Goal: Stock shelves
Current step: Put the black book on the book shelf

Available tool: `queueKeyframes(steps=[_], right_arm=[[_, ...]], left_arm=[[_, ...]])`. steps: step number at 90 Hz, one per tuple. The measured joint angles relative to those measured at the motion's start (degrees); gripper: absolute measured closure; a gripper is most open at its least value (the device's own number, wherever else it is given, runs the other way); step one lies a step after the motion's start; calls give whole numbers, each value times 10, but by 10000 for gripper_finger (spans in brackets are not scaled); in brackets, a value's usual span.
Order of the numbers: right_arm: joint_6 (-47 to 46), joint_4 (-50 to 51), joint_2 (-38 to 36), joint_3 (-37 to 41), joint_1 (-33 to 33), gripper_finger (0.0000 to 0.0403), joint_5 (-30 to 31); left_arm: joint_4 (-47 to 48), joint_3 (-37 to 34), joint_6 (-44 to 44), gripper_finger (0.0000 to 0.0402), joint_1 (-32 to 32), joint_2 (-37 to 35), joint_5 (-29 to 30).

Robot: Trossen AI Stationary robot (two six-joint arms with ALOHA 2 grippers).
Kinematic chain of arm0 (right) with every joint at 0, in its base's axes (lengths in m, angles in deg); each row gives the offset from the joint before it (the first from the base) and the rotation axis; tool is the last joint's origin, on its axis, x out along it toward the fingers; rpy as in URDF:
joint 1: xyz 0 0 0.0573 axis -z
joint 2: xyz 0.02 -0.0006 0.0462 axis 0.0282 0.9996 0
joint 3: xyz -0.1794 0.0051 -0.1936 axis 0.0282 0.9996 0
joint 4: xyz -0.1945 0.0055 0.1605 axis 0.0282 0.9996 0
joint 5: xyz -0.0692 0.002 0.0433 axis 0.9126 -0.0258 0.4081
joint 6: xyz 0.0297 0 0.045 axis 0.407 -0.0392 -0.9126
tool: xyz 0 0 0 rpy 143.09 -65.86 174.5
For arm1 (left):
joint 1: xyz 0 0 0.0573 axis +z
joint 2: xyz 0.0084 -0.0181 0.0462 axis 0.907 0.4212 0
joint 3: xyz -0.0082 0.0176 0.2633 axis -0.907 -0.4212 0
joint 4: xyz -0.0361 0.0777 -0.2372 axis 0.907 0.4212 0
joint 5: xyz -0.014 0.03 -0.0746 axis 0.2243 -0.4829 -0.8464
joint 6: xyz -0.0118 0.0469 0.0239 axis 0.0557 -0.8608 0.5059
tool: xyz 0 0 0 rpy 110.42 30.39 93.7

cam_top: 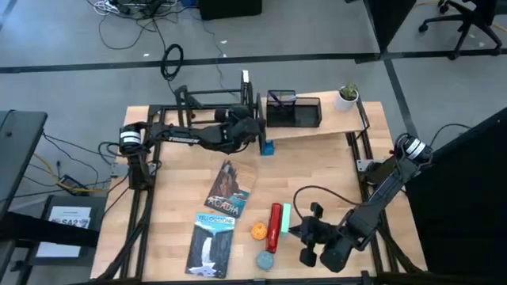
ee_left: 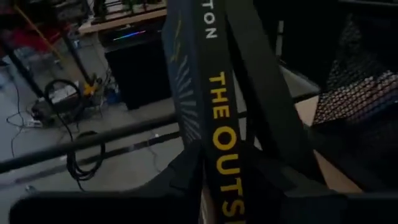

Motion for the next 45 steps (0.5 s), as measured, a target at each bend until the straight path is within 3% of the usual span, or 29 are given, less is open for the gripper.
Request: queueKeyframes(steps=[25, 45], right_arm=[[0, -3, 0, 0, 0, 403, 0], [0, -6, 0, 0, 0, 403, 0]], left_arm=[[28, 0, 9, 317, -1, -13, -44], [34, 1, 12, 276, -1, -14, -60]])
